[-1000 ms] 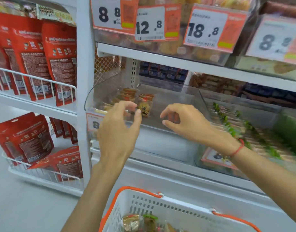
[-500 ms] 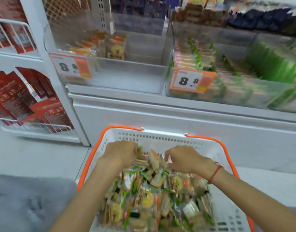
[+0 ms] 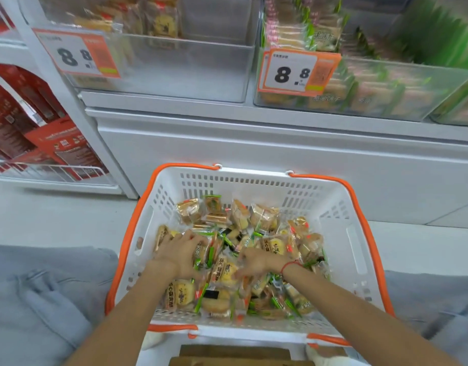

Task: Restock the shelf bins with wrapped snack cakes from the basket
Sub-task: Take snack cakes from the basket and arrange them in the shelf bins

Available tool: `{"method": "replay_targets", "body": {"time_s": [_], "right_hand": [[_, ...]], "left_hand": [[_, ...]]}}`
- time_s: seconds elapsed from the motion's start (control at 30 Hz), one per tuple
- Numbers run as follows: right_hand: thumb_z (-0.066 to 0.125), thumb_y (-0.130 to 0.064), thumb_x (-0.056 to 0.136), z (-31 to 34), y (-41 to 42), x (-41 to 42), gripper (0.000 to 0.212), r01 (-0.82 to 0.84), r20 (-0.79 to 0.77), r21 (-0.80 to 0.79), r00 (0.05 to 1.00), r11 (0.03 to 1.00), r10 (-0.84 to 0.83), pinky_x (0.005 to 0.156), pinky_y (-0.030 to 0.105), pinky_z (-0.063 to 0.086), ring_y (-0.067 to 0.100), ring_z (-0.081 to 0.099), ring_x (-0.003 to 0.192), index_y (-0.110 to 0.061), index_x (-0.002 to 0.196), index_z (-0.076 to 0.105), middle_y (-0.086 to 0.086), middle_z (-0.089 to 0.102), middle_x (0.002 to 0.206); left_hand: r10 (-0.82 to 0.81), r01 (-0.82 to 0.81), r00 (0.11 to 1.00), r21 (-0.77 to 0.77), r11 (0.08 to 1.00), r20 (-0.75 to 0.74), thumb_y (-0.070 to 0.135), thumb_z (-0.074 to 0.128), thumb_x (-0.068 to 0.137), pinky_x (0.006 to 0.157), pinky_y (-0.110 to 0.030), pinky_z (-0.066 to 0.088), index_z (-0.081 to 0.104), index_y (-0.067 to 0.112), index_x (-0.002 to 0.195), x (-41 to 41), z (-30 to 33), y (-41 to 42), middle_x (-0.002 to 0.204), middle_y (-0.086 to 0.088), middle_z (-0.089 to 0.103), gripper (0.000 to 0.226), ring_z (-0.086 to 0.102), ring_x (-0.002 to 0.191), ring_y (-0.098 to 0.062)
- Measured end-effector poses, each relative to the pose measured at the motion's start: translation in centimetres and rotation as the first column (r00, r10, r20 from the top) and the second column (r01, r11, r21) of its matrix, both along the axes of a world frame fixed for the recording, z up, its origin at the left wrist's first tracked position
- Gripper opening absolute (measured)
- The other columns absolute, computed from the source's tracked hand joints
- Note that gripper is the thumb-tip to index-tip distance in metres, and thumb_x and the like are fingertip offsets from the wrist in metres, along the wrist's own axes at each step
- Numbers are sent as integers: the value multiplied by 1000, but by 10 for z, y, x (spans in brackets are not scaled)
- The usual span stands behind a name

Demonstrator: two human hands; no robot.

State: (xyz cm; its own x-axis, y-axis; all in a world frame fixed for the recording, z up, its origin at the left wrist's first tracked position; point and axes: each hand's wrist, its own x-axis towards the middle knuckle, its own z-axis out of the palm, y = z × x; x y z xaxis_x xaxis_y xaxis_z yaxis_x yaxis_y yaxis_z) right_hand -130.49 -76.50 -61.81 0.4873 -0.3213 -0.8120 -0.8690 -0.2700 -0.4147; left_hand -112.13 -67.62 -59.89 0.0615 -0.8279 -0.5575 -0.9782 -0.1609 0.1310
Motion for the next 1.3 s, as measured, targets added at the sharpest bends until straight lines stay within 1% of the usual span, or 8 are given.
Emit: {"method": "replay_targets", "body": {"time_s": [0.17,0.3,0.4,0.7,0.8,0.97,1.1,1.3], "right_hand": [[74,-18,83,7,-10,0,29,155,98,41,983,987,-158,44,8,42,4,45,61,-8,106,59,-5,51,81],[77,-7,77,41,-28,-2,26,287,239,38,927,957,-287,74,26,53,18,59,82,-19,94,61,5,63,99],[79,-3,74,71,-43,-2,37,408,332,87,848,909,-413,77,30,54,19,60,75,-21,101,61,8,66,89],[78,-23,79,161,-77,19,46,513,592,27,683,858,-427,70,18,49,10,65,83,-21,119,57,4,66,107],[78,-22,79,186,-81,31,47,480,642,-169,716,861,-273,78,24,49,13,62,91,-22,120,55,0,60,108],[78,-18,78,227,-80,62,36,478,767,-325,638,816,-68,75,10,45,4,60,90,-21,109,60,-10,64,96],[79,-19,77,259,-78,86,34,458,826,-359,561,813,49,80,17,48,5,62,90,-29,104,61,-8,67,96],[78,-14,77,311,-101,132,31,517,905,-378,382,768,188,75,13,48,-1,63,85,-31,98,65,-10,69,91]], "left_hand": [[15,-16,999,37,999,39,52,68,79,112,-43,22,44,30,135,-6,10,-18,142,0,41,65,38,132,-23],[117,-125,957,-14,992,-265,43,60,91,108,-36,33,40,24,141,-10,26,-37,149,0,39,57,39,134,-22],[215,-182,837,115,977,-503,32,58,94,98,-29,40,32,19,146,-11,39,-43,146,-4,40,60,44,129,-23],[235,-580,384,-35,814,-893,27,61,92,69,-22,54,55,21,123,5,93,-50,100,-4,67,31,70,78,-11],[188,-729,225,-37,684,-956,22,58,94,66,-16,53,58,19,115,4,115,-51,91,0,69,22,70,74,-7],[38,-855,221,-175,488,-974,33,59,91,75,-19,50,61,22,114,8,141,-58,94,5,72,25,68,83,-6],[12,-928,308,-298,223,-951,71,47,79,83,-32,48,60,47,103,28,162,-64,96,16,69,36,64,91,-7],[131,-792,485,-498,-353,-865,39,51,95,75,-25,39,53,29,118,101,220,-94,109,6,59,26,56,95,-12]]}}
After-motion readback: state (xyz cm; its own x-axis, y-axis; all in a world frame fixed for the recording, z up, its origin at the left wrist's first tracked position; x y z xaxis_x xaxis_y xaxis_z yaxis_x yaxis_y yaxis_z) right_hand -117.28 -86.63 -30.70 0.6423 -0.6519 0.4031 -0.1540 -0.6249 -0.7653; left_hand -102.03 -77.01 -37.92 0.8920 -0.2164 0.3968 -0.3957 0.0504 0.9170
